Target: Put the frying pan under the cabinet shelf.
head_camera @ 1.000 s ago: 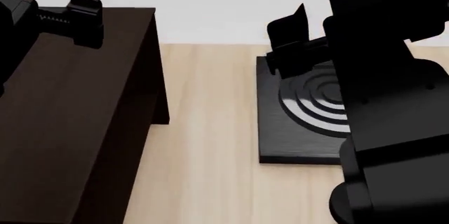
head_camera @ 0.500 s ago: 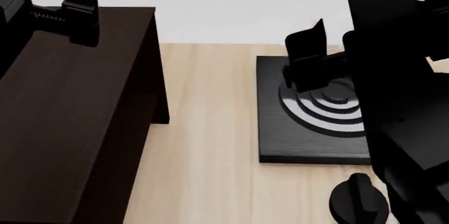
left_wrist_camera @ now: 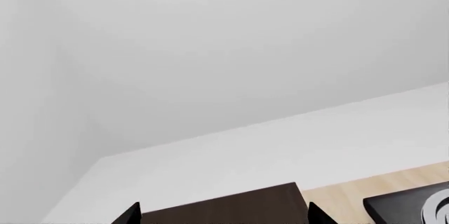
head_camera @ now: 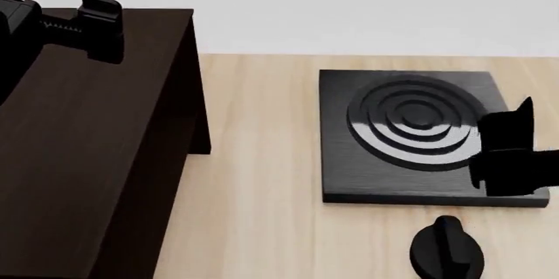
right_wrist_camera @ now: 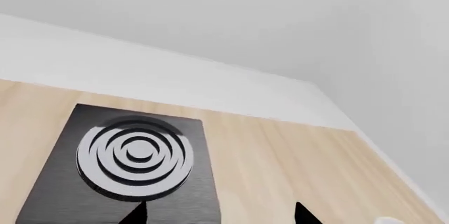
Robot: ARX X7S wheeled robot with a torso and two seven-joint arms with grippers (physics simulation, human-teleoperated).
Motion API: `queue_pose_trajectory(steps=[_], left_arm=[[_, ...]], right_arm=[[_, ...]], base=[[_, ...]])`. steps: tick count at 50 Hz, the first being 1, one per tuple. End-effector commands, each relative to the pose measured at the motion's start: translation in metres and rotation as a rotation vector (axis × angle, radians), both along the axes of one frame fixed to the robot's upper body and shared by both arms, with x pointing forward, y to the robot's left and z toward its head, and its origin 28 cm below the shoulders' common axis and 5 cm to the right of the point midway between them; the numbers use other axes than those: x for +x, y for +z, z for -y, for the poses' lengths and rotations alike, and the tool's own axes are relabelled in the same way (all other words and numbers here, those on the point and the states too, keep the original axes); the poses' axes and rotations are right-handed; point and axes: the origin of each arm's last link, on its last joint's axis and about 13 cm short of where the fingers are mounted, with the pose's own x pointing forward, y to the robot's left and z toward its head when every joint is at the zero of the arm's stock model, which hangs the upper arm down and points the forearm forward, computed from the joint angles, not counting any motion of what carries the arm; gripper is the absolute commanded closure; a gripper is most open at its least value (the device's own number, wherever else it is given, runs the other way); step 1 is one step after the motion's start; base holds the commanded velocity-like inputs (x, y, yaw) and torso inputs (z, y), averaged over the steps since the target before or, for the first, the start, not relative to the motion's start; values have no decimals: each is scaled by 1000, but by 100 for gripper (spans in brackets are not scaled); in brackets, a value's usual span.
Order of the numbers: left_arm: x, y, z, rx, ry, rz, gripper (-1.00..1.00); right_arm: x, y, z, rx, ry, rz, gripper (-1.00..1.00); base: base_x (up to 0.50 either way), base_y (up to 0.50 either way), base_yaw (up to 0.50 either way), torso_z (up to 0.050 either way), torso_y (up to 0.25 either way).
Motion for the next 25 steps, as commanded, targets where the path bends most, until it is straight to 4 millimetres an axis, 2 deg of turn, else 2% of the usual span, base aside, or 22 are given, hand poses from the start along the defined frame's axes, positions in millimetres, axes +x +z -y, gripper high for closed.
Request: queue_pose_trajectory(steps=[1, 25], left_arm=[[2, -4, 0, -12, 1, -7, -100], [4, -10, 2, -14, -7, -18, -100]], right_arm=[[-33, -1, 17, 9, -102, -39, -100], [-71, -10, 41, 15, -243, -119, -100]], base=[[0, 0, 0, 0, 0], [0, 0, 0, 0, 0]])
